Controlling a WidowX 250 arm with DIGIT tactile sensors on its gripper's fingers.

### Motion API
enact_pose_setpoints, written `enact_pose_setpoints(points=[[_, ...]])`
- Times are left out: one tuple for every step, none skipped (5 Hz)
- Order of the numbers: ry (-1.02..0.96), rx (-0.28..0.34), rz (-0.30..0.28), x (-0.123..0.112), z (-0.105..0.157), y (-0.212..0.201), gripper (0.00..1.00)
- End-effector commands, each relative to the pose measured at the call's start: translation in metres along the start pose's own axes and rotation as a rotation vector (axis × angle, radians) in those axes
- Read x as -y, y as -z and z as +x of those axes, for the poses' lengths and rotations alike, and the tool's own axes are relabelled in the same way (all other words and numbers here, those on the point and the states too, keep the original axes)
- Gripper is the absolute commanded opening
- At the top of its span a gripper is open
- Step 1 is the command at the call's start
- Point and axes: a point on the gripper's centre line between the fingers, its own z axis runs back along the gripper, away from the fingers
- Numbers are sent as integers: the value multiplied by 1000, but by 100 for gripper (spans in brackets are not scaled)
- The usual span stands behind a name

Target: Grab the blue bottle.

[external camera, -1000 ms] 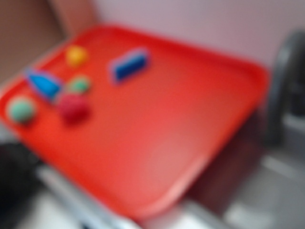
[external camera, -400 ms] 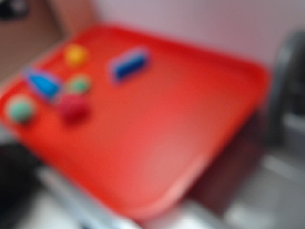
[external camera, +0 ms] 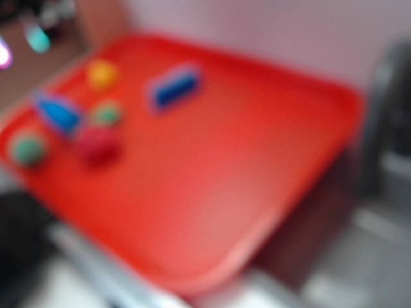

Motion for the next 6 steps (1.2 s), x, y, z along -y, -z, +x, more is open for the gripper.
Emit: enact_pose_setpoints(points=[[-248,38,38,-6,17,46,100],[-230,43,97,-8,12,64,100],[-224,26,121,-13,8,74,100],[-211,31,155,-19,2,84,100],[-186,46,169,-19,-1,94,100],[-171,65,163,-17,-4,100,8]])
